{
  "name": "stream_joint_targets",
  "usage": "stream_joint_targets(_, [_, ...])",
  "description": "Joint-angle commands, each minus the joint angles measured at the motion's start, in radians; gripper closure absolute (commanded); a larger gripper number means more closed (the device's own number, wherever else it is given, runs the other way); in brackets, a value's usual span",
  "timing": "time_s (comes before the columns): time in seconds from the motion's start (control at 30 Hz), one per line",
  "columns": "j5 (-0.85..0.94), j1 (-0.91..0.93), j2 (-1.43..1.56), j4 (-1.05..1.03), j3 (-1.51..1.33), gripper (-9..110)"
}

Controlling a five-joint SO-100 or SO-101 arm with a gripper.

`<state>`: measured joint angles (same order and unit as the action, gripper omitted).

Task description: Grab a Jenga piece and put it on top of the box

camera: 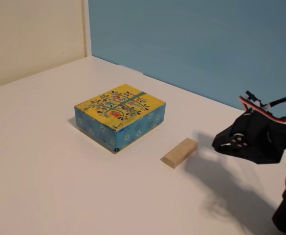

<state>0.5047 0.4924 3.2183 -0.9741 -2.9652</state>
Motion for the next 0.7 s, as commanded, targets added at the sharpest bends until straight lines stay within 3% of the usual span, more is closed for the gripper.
stream_joint_targets(0.0, [-0.006,0.011,0.006,0.0,0.009,101])
stream_joint_targets(0.67, [-0.061,-0.077,0.008,-0.137,0.178,99])
